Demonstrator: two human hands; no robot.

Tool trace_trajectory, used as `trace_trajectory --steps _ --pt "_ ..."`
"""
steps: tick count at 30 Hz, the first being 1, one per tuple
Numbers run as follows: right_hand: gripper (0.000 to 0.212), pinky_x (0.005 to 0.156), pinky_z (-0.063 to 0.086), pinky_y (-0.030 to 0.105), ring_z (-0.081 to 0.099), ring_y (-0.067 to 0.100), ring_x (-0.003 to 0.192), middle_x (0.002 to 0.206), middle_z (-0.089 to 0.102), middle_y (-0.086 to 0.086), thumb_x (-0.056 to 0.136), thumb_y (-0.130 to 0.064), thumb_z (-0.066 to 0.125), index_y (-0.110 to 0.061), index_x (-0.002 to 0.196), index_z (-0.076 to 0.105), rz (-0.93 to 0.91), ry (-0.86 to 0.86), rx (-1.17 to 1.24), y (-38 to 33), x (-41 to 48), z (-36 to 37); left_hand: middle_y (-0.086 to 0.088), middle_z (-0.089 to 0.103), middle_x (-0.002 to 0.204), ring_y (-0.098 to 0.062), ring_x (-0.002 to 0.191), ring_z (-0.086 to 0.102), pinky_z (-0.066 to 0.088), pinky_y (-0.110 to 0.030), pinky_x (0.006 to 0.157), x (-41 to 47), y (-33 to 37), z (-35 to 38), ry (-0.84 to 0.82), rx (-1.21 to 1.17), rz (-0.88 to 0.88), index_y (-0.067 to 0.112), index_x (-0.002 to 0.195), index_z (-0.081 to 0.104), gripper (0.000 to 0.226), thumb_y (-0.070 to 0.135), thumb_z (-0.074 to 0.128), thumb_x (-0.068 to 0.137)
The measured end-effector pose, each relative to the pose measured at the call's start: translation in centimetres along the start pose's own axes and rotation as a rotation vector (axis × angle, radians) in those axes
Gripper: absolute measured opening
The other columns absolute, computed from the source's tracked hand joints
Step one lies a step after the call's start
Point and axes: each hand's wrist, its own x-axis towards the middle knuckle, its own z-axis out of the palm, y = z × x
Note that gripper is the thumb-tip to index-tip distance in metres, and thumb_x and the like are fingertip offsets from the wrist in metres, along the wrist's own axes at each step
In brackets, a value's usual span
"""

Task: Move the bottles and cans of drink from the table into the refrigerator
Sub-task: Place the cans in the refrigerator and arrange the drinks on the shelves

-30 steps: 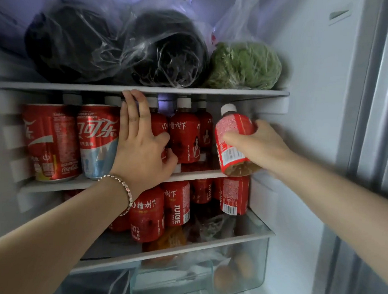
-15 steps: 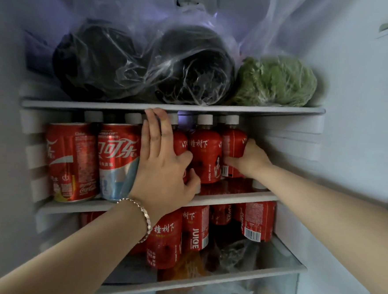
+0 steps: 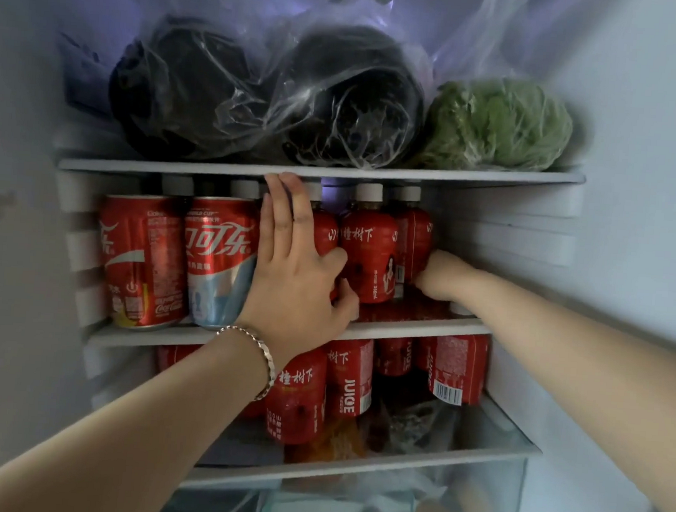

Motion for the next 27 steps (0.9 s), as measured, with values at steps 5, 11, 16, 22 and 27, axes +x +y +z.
trace_trajectory --steps 5,11,16,22,27 --pt "0.018 0.066 0.038 0.006 0.050 0.003 0.070 0.092 0.055 -0.001 0.086 -0.006 0.048 -0.012 0.089 0.064 -0.462 0.559 0.328 -0.3 -9.5 2.5 -0.046 0.002 0.142 -0.057 0.132 -0.006 -0.001 -0.055 0.112 0.1 0.0 -0.4 -0.031 -0.004 -0.012 0.010 0.066 0.055 0.028 0.034 0.042 0.075" --pt "0.021 0.070 0.051 0.022 0.060 0.013 0.078 0.099 0.058 -0.001 0.083 -0.016 0.053 -0.011 0.099 0.065 -0.663 0.184 0.023 3.5 -14.6 9.3 -0.048 0.004 0.141 -0.062 0.131 -0.001 -0.003 -0.054 0.112 0.0 0.2 -0.2 -0.022 0.010 -0.020 0.007 0.069 0.058 0.019 0.024 0.054 0.076" --pt "0.097 0.104 0.042 0.040 0.050 0.018 0.121 0.131 0.049 0.001 0.057 -0.047 0.074 -0.021 0.139 0.030 -0.113 -0.178 0.467 3.8 -9.1 12.4 -0.049 0.005 0.140 -0.063 0.130 0.000 -0.001 -0.056 0.111 -0.1 0.4 -0.5 -0.021 -0.016 -0.012 0.006 0.067 0.057 0.020 0.024 0.054 0.076" --pt "0.082 0.098 0.039 0.028 0.050 0.018 0.124 0.134 0.052 0.000 0.075 -0.039 0.075 -0.019 0.142 0.030 -0.089 -0.152 0.558 4.1 -7.5 12.8 -0.048 0.007 0.140 -0.063 0.130 0.003 0.000 -0.055 0.111 0.0 0.4 -0.5 -0.018 -0.022 -0.016 0.006 0.066 0.059 0.025 0.025 0.049 0.078" --pt "0.070 0.078 0.046 0.020 0.057 0.008 0.098 0.110 0.059 -0.008 0.069 -0.034 0.080 -0.025 0.128 0.043 -0.110 -0.146 0.518 4.3 -8.4 11.3 -0.048 0.008 0.140 -0.063 0.130 0.003 0.000 -0.055 0.111 -0.1 0.3 -0.6 -0.019 -0.025 -0.019 0.006 0.065 0.058 0.020 0.022 0.054 0.077"
